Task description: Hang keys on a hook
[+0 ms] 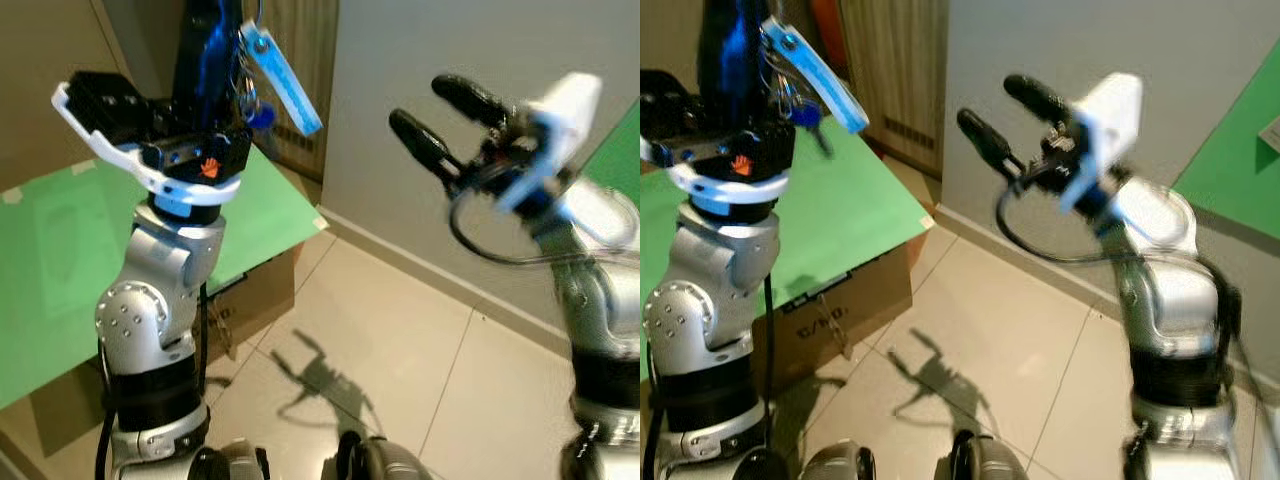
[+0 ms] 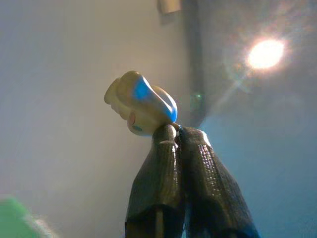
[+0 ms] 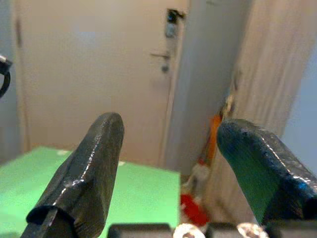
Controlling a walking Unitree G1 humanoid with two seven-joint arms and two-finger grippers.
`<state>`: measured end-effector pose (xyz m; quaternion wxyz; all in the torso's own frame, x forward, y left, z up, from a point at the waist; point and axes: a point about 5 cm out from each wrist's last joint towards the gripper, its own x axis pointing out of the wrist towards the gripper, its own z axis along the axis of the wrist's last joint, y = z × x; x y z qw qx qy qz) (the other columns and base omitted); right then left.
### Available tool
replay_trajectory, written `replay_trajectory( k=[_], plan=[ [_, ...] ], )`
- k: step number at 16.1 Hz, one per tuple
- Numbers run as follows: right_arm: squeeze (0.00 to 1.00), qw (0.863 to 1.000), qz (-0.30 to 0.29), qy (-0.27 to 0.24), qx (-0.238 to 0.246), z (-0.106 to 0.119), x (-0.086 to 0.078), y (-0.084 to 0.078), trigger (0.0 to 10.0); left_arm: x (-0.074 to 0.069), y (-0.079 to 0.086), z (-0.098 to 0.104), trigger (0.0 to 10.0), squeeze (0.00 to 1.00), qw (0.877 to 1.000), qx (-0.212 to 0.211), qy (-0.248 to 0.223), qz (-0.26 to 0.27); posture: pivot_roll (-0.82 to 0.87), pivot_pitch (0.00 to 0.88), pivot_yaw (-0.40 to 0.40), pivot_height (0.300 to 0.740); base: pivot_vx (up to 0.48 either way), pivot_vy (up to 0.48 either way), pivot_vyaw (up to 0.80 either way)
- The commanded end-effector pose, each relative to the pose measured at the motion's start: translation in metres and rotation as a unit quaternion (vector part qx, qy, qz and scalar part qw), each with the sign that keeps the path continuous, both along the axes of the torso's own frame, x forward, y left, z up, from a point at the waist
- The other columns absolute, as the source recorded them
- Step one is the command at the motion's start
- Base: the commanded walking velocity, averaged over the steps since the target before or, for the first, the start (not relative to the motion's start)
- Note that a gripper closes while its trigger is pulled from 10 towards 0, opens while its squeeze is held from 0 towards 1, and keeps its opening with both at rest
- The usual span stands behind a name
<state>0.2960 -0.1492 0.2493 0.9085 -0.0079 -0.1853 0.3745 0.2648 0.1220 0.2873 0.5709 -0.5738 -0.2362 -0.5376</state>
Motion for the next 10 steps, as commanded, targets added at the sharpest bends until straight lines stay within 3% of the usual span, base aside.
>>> replay_trajectory(
  k=[1, 2, 3, 4, 5, 6, 8, 10],
  plan=[
    [0.0, 0.997, -0.037, 0.067, -0.01, -0.033, 0.004, 0.002, 10.0, 0.008, -0.006, -0.007, 4.5, 0.0, 0.999, 0.021, 0.022, 0.021, 0.03, 0.113, -0.014, 0.74, 0.0, 0.0, 0.0],
    [0.0, 0.985, -0.084, 0.154, -0.006, -0.084, 0.006, 0.007, 10.0, 0.024, -0.013, -0.009, 10.0, 0.0, 0.996, 0.033, 0.054, 0.061, 0.02, 0.108, -0.014, 0.74, 0.0, 0.0, 0.0],
    [0.0, 0.975, -0.107, 0.194, -0.005, -0.107, 0.006, 0.007, 10.0, 0.027, -0.017, -0.008, 10.0, 0.0, 0.996, 0.038, 0.051, 0.067, 0.02, 0.1, -0.013, 0.74, 0.0, 0.0, 0.0],
    [0.0, 0.957, -0.137, 0.256, -0.021, -0.144, 0.0, 0.008, 10.0, 0.035, -0.021, -0.009, 10.0, 0.0, 0.994, 0.045, 0.059, 0.078, 0.01, 0.09, -0.015, 0.74, 0.0, 0.0, 0.0],
    [0.0, 0.927, -0.173, 0.33, -0.053, -0.188, -0.013, 0.006, 10.0, 0.045, -0.026, -0.01, 10.0, 0.0, 0.993, 0.046, 0.074, 0.085, -0.01, 0.081, -0.015, 0.74, 0.0, 0.0, 0.0],
    [0.0, 0.907, -0.187, 0.369, -0.074, -0.215, -0.027, 0.004, 10.0, 0.048, -0.03, -0.012, 10.0, 0.0, 0.993, 0.045, 0.075, 0.081, -0.02, 0.074, -0.014, 0.74, 0.0, 0.0, 0.0],
    [0.0, 0.899, -0.193, 0.382, -0.094, -0.23, -0.04, 0.004, 10.0, 0.046, -0.035, -0.015, 10.0, 0.0, 0.994, 0.042, 0.072, 0.073, -0.03, 0.07, -0.01, 0.74, 0.0, 0.0, 0.0],
    [0.0, 0.897, -0.201, 0.388, -0.074, -0.232, -0.04, 0.003, 10.0, 0.045, -0.042, -0.024, 10.0, 0.0, 0.991, 0.072, 0.079, 0.081, -0.04, 0.068, -0.011, 0.74, 0.0, 0.0, 0.0]
  ],
)
